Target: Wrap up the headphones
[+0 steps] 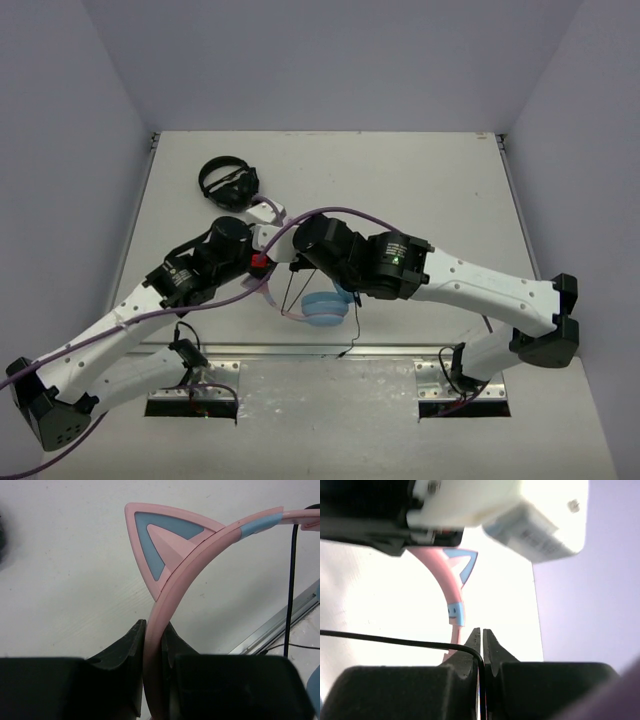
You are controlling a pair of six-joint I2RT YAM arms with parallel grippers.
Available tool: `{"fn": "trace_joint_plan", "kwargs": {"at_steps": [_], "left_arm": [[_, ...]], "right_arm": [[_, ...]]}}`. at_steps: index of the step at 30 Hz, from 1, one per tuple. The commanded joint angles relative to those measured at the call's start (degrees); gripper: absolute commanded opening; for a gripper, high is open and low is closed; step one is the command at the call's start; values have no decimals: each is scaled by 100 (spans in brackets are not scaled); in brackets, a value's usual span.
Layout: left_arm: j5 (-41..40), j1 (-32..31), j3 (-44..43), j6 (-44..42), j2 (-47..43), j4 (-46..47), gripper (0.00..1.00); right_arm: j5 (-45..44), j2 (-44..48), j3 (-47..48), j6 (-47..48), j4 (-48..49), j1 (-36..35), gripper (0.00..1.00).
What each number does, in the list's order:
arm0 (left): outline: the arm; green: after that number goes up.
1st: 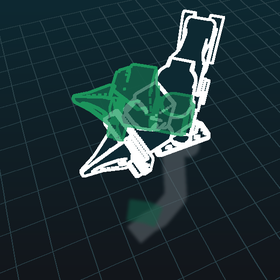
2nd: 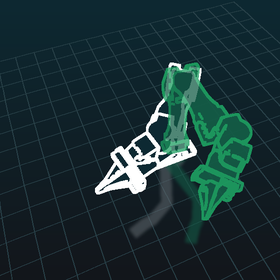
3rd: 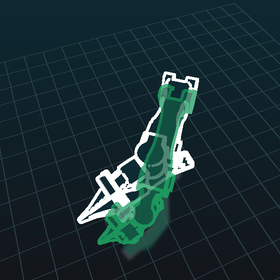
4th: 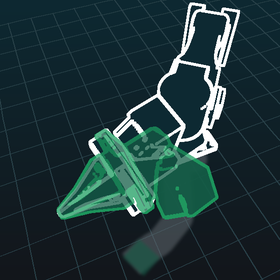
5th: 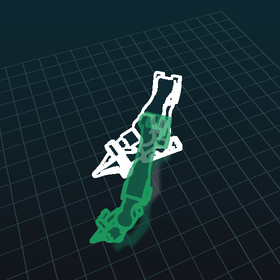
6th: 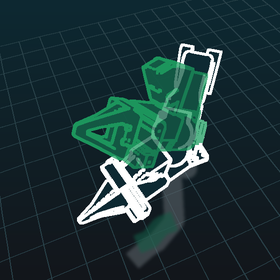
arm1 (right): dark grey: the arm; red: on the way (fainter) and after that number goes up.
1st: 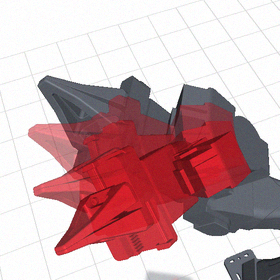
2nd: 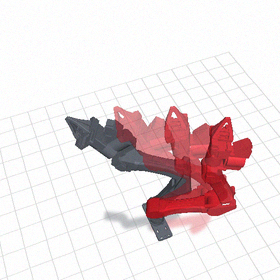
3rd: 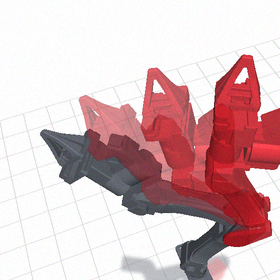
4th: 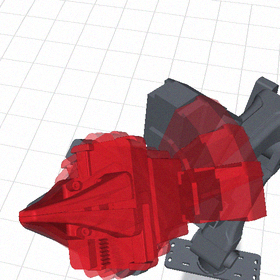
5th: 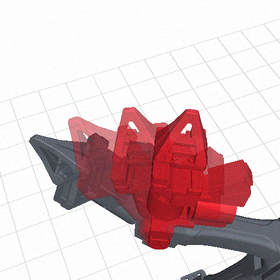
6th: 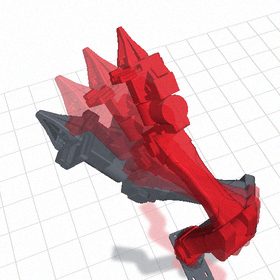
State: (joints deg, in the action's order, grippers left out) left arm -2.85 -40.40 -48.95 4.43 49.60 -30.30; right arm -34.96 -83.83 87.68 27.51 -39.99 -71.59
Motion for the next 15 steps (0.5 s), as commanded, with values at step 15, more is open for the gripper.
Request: {"fn": "trace_joint_plan", "kwargs": {"at_steps": [15], "left_arm": [[374, -319, 140, 278, -188, 543, 0]], "right_arm": [[962, 745, -267, -1098, 826, 1139, 3]]}}
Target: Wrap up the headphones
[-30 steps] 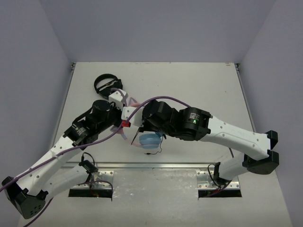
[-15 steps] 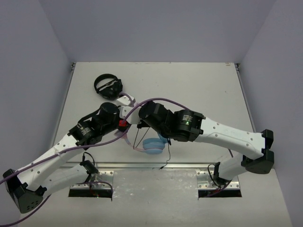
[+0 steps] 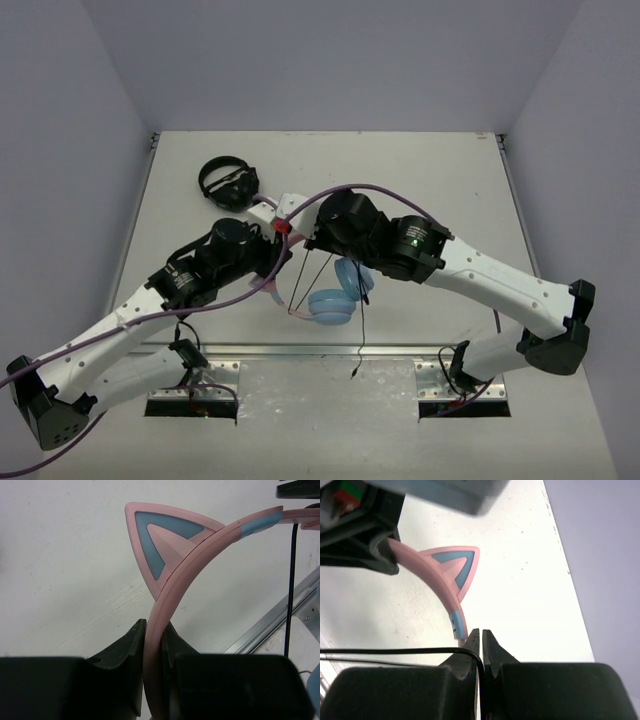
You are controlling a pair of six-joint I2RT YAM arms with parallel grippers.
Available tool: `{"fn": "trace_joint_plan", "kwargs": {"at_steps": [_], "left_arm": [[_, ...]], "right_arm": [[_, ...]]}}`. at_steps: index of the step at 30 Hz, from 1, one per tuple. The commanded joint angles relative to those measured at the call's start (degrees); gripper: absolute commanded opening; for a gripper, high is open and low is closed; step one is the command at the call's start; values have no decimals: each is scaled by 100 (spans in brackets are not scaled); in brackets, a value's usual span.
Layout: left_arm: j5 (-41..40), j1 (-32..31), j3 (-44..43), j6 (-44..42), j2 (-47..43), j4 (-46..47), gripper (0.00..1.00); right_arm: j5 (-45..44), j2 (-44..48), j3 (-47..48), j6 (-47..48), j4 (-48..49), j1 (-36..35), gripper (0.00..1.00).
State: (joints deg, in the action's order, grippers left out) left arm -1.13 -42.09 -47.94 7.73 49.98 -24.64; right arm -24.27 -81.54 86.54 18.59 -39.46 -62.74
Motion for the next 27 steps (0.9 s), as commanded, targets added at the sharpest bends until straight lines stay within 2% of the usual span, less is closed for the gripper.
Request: {"fn": "trace_joint_plan", "kwargs": {"at_steps": [1, 5, 12, 19, 22, 23, 24, 26, 27], "left_arm": [[140, -151, 13, -17, -164, -66, 0], [-186, -151, -215, 97, 82, -163, 0], [691, -151, -303, -95, 74, 144, 0], [570, -151, -461, -430, 39, -154, 0], [412, -151, -567, -561, 3, -330, 0], [359, -151, -602, -570, 3, -365, 0], [324, -151, -611, -605, -5, -427, 0], [315, -151, -628, -641, -40, -480, 0], [315, -151, -629, -632, -49, -471, 0]], "right_arm": [[18, 586, -242, -233, 808, 245, 4], [379, 1077, -717, -365, 1238, 245, 9], [204, 1132, -833, -242, 1231, 464, 2], [-201, 1070, -850, -66, 906, 937, 2], [-157, 1035, -858, -162, 757, 1254, 9], [-105, 1008, -832, -206, 704, 1325, 15], [-61, 973, -823, -250, 581, 1421, 24], [123, 842, -788, -417, 431, 1668, 23], [238, 815, -805, -470, 344, 1738, 13]]}}
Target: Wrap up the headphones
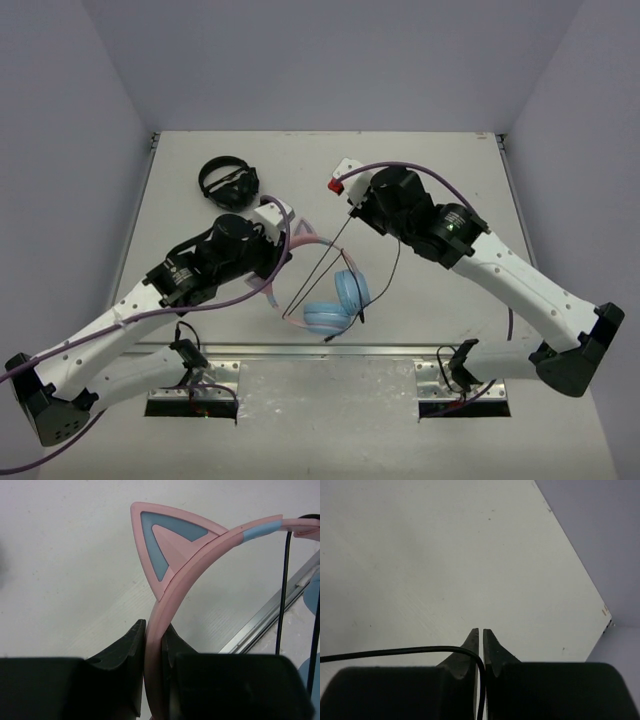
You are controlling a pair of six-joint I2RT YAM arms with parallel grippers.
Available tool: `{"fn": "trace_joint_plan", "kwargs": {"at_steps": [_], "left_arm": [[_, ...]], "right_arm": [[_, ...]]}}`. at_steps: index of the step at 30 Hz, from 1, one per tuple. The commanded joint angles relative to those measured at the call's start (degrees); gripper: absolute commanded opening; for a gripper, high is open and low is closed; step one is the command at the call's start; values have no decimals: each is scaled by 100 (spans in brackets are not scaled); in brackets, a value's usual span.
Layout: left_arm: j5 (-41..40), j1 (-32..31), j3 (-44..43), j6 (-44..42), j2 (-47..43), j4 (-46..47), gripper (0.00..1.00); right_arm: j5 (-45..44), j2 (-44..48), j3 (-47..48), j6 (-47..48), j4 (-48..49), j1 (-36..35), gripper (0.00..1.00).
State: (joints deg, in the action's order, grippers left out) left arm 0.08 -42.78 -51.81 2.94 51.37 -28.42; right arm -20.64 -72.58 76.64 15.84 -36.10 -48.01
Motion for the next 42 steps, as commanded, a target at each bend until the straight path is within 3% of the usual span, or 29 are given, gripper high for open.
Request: {"fn": "trace_joint_plan", "kwargs": {"at_steps": [1, 5, 12, 18, 20, 25, 29, 31, 32, 33, 36, 42], "left_arm": [[186, -81, -242, -153, -215, -84, 0], [19, -81, -294, 30, -303, 12, 0], [-324, -81, -821, 233, -382, -102, 0], [-1404, -81, -1901, 479, -269, -567, 0], [-1545, -81, -2455, 584, -67, -761, 1], [-1327, -81, -3264, 1190, 232, -621, 0], [-1116, -81, -3625, 1507, 347, -392, 0], [-1089, -81, -3949, 1569, 548, -496, 0], [-1097, -81, -4064, 1578, 619, -550, 0], [-1124, -81, -4274, 1587, 689, -611, 0], [-1378, -81, -4617, 1639, 900, -857, 0], [-1677, -81, -4908, 1850, 927, -1244, 0]], "right_arm": [[-2, -99, 176, -299, -11, 335, 3], [596, 41, -227, -625, 146, 345, 1], [658, 103, -896, -1222, 717, 485, 1], [1009, 217, -1265, -1836, 1052, 767, 12], [1561, 270, -1371, -2083, 1209, 767, 15], [3106, 262, -1722, -3234, 2368, 758, 22], [3646, 16, -1960, -4131, 3790, 749, 23], [3655, -255, -1925, -4439, 4039, 749, 24], [3647, -335, -1916, -4570, 4275, 740, 26], [3664, -406, -1907, -4624, 4399, 740, 40], [3804, -564, -1907, -4774, 4769, 740, 64], [4464, -671, -1775, -5073, 5007, 688, 72]]}}
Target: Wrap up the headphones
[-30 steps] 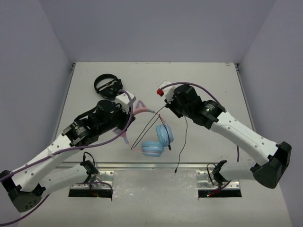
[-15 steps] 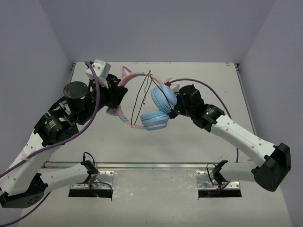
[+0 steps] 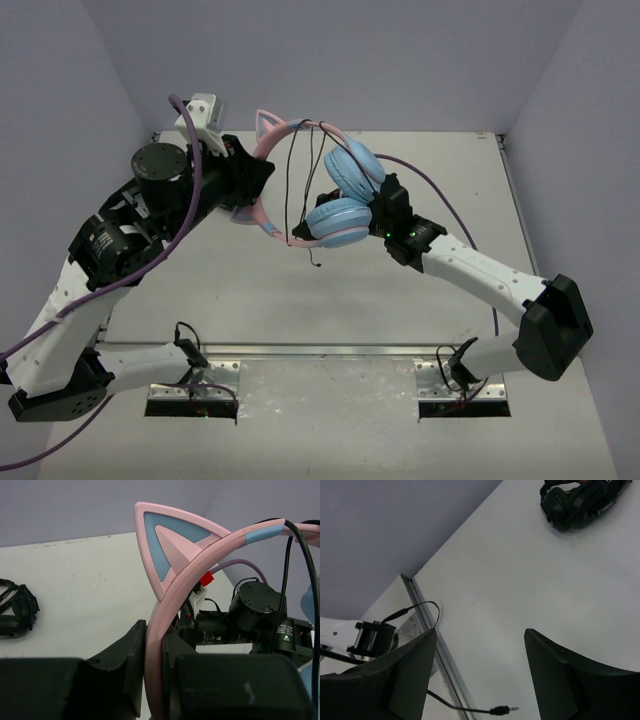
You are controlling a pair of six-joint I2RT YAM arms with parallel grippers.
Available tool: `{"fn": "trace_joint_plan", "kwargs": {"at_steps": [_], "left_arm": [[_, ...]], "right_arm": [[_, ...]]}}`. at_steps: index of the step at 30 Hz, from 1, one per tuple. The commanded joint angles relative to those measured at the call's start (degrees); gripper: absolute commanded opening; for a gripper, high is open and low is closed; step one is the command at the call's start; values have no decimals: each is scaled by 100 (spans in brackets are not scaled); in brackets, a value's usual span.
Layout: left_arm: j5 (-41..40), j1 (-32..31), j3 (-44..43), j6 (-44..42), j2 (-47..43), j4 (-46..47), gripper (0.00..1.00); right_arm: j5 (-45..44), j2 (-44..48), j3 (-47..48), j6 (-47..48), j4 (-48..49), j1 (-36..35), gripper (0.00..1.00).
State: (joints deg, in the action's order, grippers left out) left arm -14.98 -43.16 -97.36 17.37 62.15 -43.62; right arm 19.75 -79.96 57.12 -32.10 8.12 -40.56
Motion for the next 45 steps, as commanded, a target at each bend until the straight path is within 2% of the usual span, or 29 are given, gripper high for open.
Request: {"fn": "trace_joint_plan", "kwargs": {"at_steps": [1, 6, 18, 22, 23, 24, 34, 45], "left_arm": [[-128, -44, -345, 417, -159, 275, 0], [-66, -44, -433, 426, -159, 169, 0], [-136, -44, -687, 452, -177, 90, 0], [-101, -44, -705, 434, -195, 37, 0], [-101, -44, -705, 434, -203, 11, 0], [-93, -44, -705, 443, -221, 2, 0], [-57, -44, -811, 443, -282, -95, 0], [83, -44, -828, 522, -300, -15, 0]], "right_arm": [[425, 121, 98, -323, 707, -66, 72], [284, 482, -324, -332, 770, -58, 72], [1066, 157, -404, -719, 1526, -49, 71], [725, 235, -290, -491, 1045, -58, 74], [515, 270, -211, -464, 860, -58, 80], [-192, 366, -158, -455, 414, -58, 83], [-1024, 1052, -307, 203, -293, -49, 84], [-534, 1475, -562, 731, -417, -49, 81]]}}
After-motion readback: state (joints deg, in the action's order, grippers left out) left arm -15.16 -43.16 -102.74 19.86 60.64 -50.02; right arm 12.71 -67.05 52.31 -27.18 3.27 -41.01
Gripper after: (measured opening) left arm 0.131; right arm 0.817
